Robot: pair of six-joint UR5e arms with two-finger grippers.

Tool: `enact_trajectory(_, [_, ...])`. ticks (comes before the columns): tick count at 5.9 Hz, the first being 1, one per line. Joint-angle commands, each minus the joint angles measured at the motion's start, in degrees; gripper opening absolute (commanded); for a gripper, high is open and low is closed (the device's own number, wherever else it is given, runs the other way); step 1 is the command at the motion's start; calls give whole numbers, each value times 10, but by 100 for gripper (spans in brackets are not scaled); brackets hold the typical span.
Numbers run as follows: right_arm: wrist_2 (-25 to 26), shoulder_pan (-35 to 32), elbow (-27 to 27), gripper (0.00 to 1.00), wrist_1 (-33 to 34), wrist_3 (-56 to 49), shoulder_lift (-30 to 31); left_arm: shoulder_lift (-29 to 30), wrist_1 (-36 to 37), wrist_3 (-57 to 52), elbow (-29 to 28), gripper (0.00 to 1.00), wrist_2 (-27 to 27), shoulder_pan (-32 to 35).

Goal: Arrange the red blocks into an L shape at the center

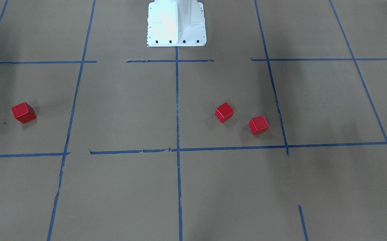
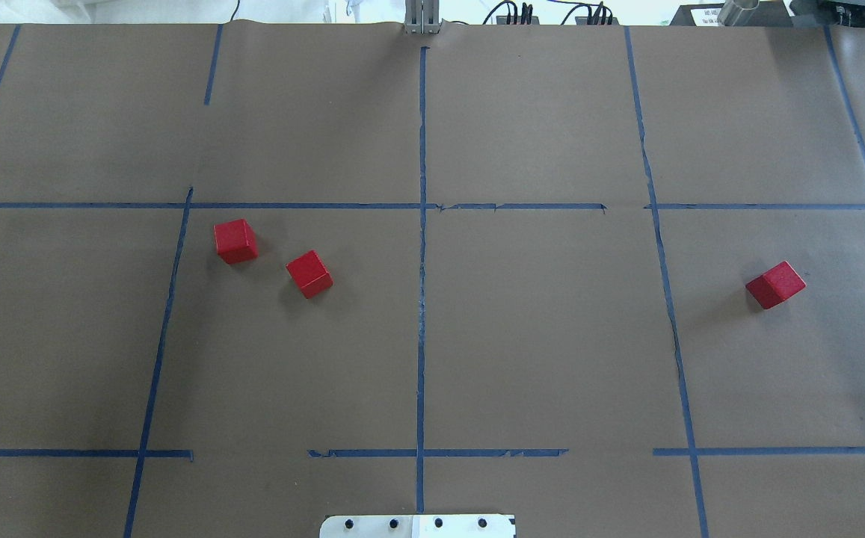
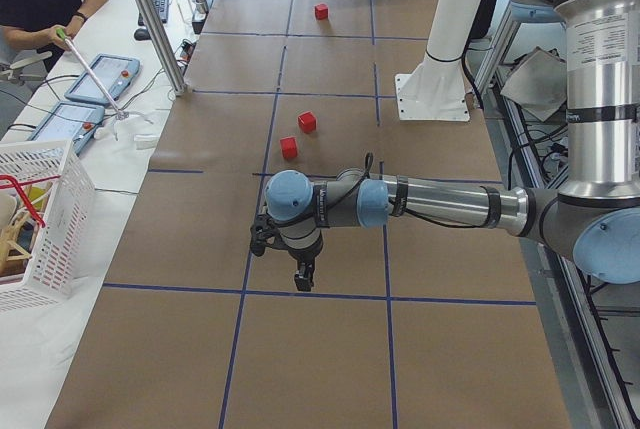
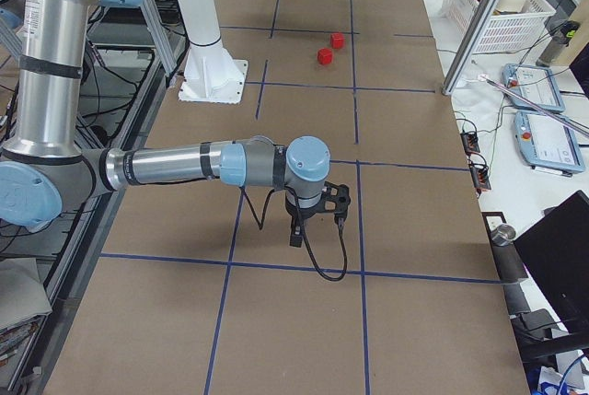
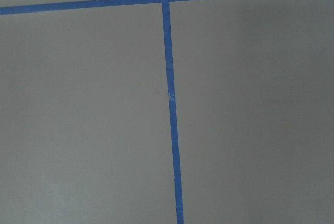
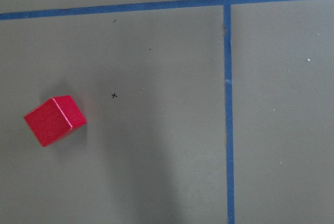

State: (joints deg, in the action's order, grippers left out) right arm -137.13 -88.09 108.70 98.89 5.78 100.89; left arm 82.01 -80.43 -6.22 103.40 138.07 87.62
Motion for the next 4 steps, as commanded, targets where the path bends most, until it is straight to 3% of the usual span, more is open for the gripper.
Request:
enact_trajectory(1, [-1,-4,4,100,-2,-2,-1,-7,-9,0,21,100,-2,-3])
enact_trajectory(4, [-2,1,9,100,-2,3,-2,-8,-10,2,26,100,3,-3])
